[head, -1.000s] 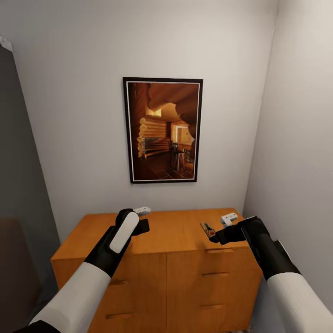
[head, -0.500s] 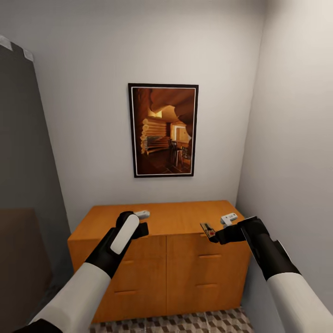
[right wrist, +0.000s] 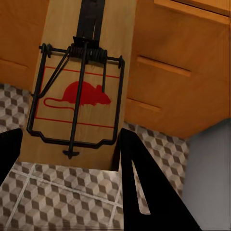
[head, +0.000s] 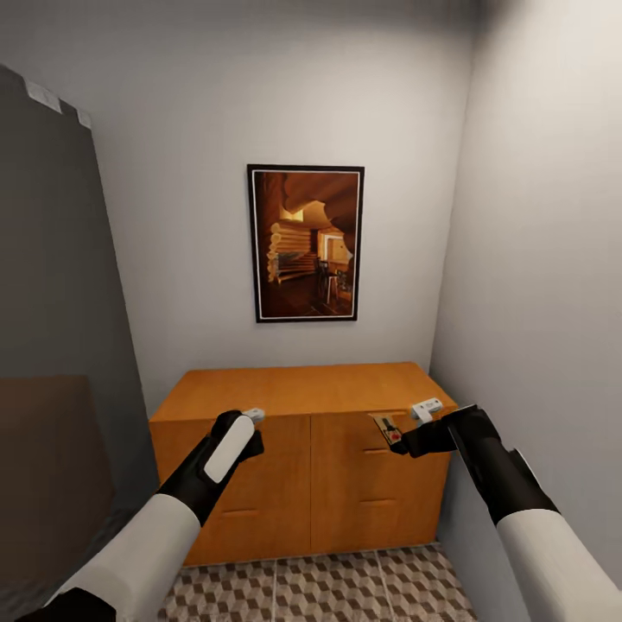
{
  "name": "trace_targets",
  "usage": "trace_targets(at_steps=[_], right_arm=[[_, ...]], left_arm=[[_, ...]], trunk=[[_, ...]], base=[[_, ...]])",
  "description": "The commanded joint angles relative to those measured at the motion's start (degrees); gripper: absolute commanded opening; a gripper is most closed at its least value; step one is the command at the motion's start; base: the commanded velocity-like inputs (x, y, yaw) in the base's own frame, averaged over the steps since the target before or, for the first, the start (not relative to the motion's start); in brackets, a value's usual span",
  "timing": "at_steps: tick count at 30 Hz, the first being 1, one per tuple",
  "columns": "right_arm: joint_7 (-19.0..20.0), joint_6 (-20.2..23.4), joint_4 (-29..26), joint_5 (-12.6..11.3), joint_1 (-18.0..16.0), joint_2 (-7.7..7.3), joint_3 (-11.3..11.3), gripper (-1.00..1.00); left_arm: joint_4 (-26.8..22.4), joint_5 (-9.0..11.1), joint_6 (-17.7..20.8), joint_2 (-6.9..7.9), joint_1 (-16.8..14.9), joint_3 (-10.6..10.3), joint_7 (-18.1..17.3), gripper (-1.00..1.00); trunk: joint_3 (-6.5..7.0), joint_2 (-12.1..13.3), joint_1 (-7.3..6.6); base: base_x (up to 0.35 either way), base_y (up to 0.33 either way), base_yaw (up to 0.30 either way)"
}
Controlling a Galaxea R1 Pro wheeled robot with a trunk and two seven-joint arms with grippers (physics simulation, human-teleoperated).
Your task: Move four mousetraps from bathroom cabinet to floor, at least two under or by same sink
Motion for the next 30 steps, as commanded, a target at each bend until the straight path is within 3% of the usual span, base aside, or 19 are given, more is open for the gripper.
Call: trace_targets(at_steps=[1,2,3,7,11,16,19,22,25,29,30], right_arm=[[-0.1,0.1,0.0,0.3,-0.1,0.06,0.0,-1.00],[-0.7,0.0,0.1,0.2,-0.1,0.12,0.0,-1.00],[-1.8,-0.2,0.7,-0.1,0.0,0.25,0.0,-1.00],[-2.6,-0.6,2.9,-0.3,0.0,0.57,-0.1,-1.00],[-2.8,-1.4,5.9,-0.3,-0.1,1.67,-0.2,-1.00],[-2.8,-5.2,11.9,-0.5,-0.1,2.23,-0.3,-1.00],[-3.0,-8.3,17.1,-1.2,0.0,2.35,-0.5,-1.00],[-4.1,-13.1,23.2,-3.6,0.0,2.45,-0.5,-1.00],[-8.0,-18.9,31.6,-6.7,-0.1,2.77,-0.6,-1.00],[-13.0,-24.0,39.9,-7.9,-0.1,3.77,-0.6,-1.00],[-15.7,-27.4,45.1,-8.2,-0.1,4.45,-0.6,-1.00]], left_arm=[[2.0,-0.4,-1.5,0.13,-0.1,-0.2,0.3,-1.00],[4.4,-1.3,-3.4,0.19,-0.1,-0.3,-0.3,-1.00],[10.1,-3.8,-7.5,0.26,-0.1,-0.8,-3.0,-1.00],[21.6,-9.0,-15.6,0.21,-0.1,-1.8,-10.5,-1.00],[30.7,-11.6,-23.2,0.06,-0.1,-2.1,-15.0,-1.00],[39.3,-12.3,-31.4,-0.15,0.0,-2.1,-17.3,-1.00],[42.4,-12.4,-33.4,-0.27,0.2,-2.1,-18.6,-1.00],[43.9,-12.5,-34.1,-0.36,0.4,-2.2,-20.5,-1.00],[44.5,-12.5,-34.6,-0.39,0.5,-2.1,-21.5,-1.00],[44.7,-12.5,-35.8,-0.35,0.5,-2.2,-21.8,-1.00],[44.8,-12.5,-36.4,-0.33,0.6,-2.1,-21.9,-1.00]], trunk=[[-0.10,-0.1,-0.02],[-0.10,-0.1,-0.02],[-0.10,-0.1,-0.02],[-0.10,-0.1,-0.02],[-0.10,-0.1,-0.02],[-0.10,-0.1,-0.02],[-0.10,-0.1,-0.02],[-0.10,-0.1,-0.02],[-0.10,-0.1,-0.02],[-0.10,-0.1,-0.02],[-0.10,-0.1,-0.02]], base=[[-0.346,0.000,0.000],[-0.347,0.000,0.000],[-0.348,0.000,0.000],[-0.348,0.000,0.000],[-0.348,0.000,0.000],[-0.348,0.000,0.000],[-0.348,0.000,0.000],[-0.348,0.000,0.000],[-0.348,0.000,0.000],[-0.348,0.000,0.000],[-0.348,0.000,0.000]])
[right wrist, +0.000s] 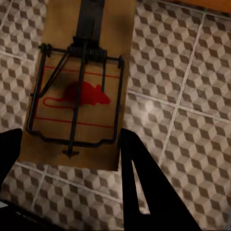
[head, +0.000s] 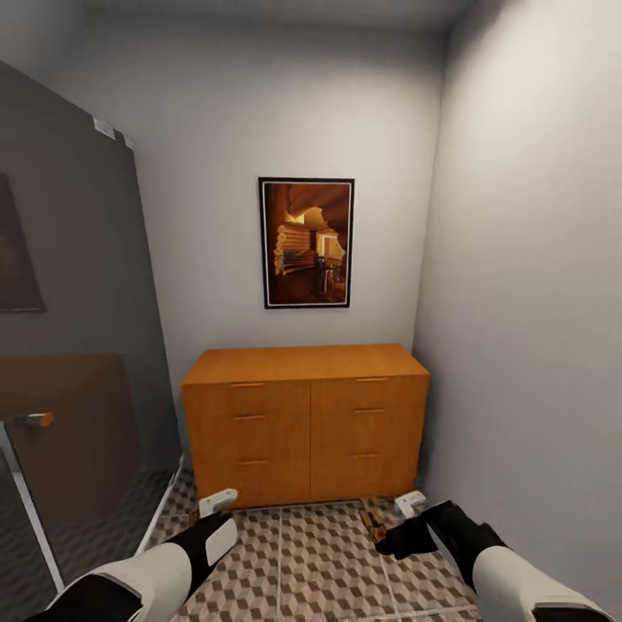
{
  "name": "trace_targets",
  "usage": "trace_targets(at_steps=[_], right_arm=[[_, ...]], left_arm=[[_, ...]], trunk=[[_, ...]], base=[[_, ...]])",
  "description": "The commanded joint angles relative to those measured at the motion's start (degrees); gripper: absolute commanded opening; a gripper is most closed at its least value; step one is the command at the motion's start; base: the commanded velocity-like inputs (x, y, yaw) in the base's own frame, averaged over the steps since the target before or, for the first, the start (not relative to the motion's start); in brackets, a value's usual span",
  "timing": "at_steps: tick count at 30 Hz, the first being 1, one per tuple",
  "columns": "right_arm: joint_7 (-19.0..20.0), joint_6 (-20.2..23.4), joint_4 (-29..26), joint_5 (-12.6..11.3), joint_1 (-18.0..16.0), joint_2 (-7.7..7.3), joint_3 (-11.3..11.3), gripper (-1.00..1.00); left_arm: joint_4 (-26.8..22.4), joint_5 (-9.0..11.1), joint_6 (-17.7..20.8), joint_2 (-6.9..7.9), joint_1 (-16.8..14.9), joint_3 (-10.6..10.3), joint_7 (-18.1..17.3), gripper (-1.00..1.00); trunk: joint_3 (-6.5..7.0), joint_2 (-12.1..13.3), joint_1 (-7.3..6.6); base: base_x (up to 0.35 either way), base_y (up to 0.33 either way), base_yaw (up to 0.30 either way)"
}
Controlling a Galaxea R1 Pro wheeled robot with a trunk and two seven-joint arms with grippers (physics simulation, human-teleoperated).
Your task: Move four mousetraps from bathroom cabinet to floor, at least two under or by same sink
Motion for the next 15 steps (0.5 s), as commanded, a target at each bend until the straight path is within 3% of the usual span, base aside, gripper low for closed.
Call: trace_targets(at_steps=[1,3,5,6,8,9,11,12,15], right_arm=[[-1.1,-1.5,2.9,0.0,-0.1,0.28,-0.2,-1.00],[-5.2,-6.3,10.5,-0.1,0.0,1.47,-0.2,-1.00],[-8.1,-9.5,14.0,0.0,0.0,2.49,-0.2,-1.00],[-12.5,-12.6,15.8,0.1,1.6,3.59,-0.2,-1.00],[-13.8,-13.2,16.1,0.3,4.5,3.77,-0.2,-1.00],[-14.5,-14.1,16.2,0.5,6.8,3.82,-0.1,-1.00],[-16.0,-16.5,16.2,0.4,8.1,3.80,-0.1,-1.00],[-19.5,-20.4,16.3,0.2,10.5,3.73,-0.1,-1.00],[-20.2,-21.1,16.3,0.0,12.2,3.68,-0.1,-1.00]], left_arm=[[-0.1,0.0,0.2,0.01,0.1,-0.5,0.3,-1.00],[-0.1,0.0,-0.3,0.04,0.8,-0.5,-0.4,-1.00],[-0.1,0.0,-1.7,0.08,2.0,-0.5,-1.3,-1.00],[0.1,0.1,-4.7,0.10,4.0,-0.5,-2.6,-1.00],[0.3,0.1,-6.1,0.11,5.6,-0.5,-2.8,-1.00],[0.4,0.1,-8.8,0.04,7.3,-0.5,-2.9,-1.00],[0.4,0.1,-10.5,-0.04,8.8,-0.5,-2.9,-1.00],[0.5,-0.3,-11.8,-0.16,11.4,-0.5,-3.0,-1.00],[0.4,-0.7,-12.6,-0.22,12.9,-0.5,-3.0,-1.00]], trunk=[[-0.09,-0.1,-0.02],[-0.09,-0.1,-0.02],[-0.09,-0.1,-0.02],[-0.09,-0.1,-0.02],[-0.09,-0.1,-0.02],[-0.09,-0.1,-0.02],[-0.09,-0.1,-0.02],[-0.09,-0.1,-0.02],[-0.09,-0.1,-0.02]], base=[[-0.348,0.000,0.000],[-0.348,0.000,0.000],[-0.348,0.000,0.000],[-0.348,0.000,0.000],[-0.348,0.000,0.000],[-0.348,0.000,0.000],[-0.348,0.000,0.000],[-0.348,0.000,0.000],[-0.348,0.000,0.000]])
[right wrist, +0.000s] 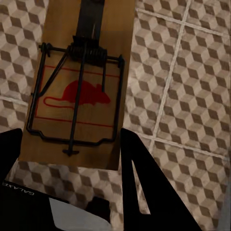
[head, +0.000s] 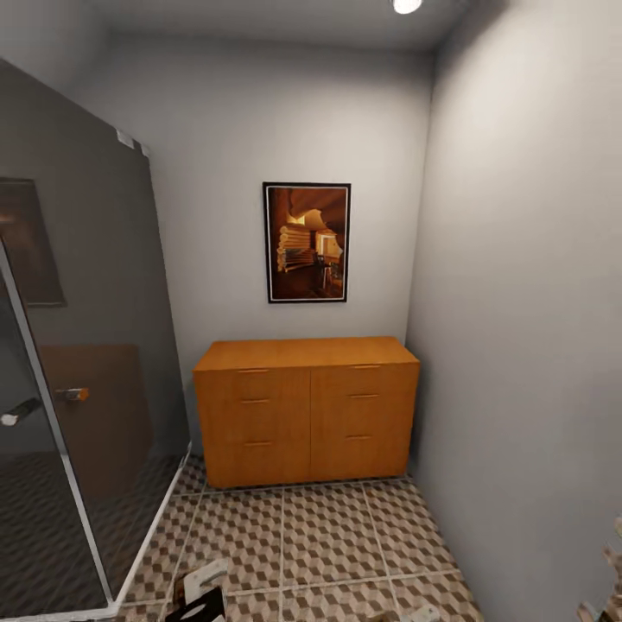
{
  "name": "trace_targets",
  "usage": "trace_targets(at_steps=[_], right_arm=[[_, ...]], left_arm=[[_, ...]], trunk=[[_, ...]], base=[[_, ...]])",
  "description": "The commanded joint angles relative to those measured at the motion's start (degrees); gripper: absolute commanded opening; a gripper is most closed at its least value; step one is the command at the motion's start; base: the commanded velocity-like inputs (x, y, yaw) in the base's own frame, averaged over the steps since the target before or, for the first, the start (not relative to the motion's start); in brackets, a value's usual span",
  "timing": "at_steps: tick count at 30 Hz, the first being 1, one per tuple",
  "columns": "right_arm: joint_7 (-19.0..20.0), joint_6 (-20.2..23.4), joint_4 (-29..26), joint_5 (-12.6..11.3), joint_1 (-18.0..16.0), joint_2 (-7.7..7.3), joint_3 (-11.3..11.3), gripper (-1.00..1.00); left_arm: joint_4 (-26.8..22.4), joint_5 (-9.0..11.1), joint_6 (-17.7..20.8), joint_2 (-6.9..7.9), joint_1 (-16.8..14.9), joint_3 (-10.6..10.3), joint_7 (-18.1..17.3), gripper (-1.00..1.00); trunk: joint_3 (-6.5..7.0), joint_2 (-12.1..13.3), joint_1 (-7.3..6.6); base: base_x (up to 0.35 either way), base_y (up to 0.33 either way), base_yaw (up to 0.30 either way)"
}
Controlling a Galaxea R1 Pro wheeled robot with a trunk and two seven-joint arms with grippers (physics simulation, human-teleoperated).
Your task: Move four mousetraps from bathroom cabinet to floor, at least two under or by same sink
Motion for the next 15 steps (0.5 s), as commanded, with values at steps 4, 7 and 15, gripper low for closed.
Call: trace_targets(at_steps=[4,7,15], right_arm=[[0.0,-0.1,0.1,0.0,0.5,-0.02,-0.1,-1.00],[0.0,-0.1,0.1,-0.1,0.6,-0.02,-0.1,-1.00],[-0.2,0.0,0.1,-1.7,0.6,-0.06,-0.1,-1.00]], left_arm=[[0.0,0.3,-2.0,-0.09,0.5,-0.6,-0.1,-1.00],[0.1,0.3,-2.5,-0.27,0.6,-0.6,-0.3,-1.00],[0.4,0.3,-3.5,-0.81,0.8,-0.6,-0.4,-1.00]], trunk=[[-0.09,-0.1,-0.02],[-0.09,-0.1,-0.02],[-0.09,-0.1,-0.02]], base=[[-0.348,0.000,0.000],[-0.348,0.000,0.000],[-0.348,0.000,0.000]])
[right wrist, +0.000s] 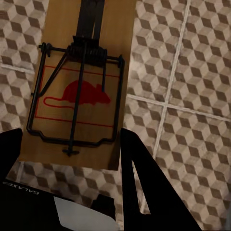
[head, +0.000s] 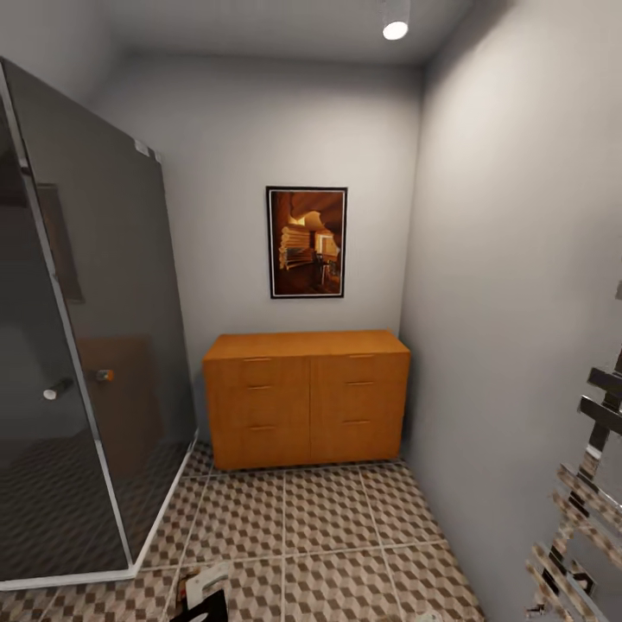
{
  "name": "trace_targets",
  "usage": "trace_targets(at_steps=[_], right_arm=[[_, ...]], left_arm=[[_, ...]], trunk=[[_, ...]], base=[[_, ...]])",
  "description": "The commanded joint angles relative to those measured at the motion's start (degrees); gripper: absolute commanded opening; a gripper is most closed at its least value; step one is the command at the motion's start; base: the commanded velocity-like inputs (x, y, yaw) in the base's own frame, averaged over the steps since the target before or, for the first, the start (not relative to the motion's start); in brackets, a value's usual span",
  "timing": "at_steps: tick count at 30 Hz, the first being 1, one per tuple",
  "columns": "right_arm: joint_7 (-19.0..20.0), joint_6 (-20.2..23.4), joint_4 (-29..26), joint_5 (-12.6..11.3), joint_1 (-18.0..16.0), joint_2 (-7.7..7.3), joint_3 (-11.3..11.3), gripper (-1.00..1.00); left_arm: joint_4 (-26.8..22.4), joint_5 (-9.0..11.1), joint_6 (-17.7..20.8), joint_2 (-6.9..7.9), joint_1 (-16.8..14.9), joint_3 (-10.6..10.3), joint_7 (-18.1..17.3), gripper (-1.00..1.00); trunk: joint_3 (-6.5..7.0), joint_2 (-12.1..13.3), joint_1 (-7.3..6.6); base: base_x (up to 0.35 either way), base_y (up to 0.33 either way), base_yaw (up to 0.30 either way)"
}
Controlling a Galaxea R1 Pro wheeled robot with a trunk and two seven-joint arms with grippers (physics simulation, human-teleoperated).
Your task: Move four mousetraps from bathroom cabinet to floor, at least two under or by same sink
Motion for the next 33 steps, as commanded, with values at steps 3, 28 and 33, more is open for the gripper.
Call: trace_targets(at_steps=[3,28,33], right_arm=[[0.2,0.2,0.1,0.0,-0.1,0.03,0.0,-1.00],[0.3,0.7,0.1,0.0,0.0,0.06,0.0,-1.00],[0.3,0.7,0.1,0.0,0.0,0.05,0.0,-1.00]], left_arm=[[0.0,0.3,-0.1,-0.03,0.0,-0.5,0.4,-1.00],[0.2,0.4,-0.3,0.17,0.0,-0.4,-2.9,-1.00],[0.7,0.5,-0.4,0.29,0.0,-0.4,-6.2,-1.00]], trunk=[[-0.10,-0.1,-0.02],[-0.10,-0.1,-0.02],[-0.10,-0.1,-0.02]], base=[[-0.348,0.000,0.000],[-0.146,0.000,0.101],[0.000,0.000,0.288]])
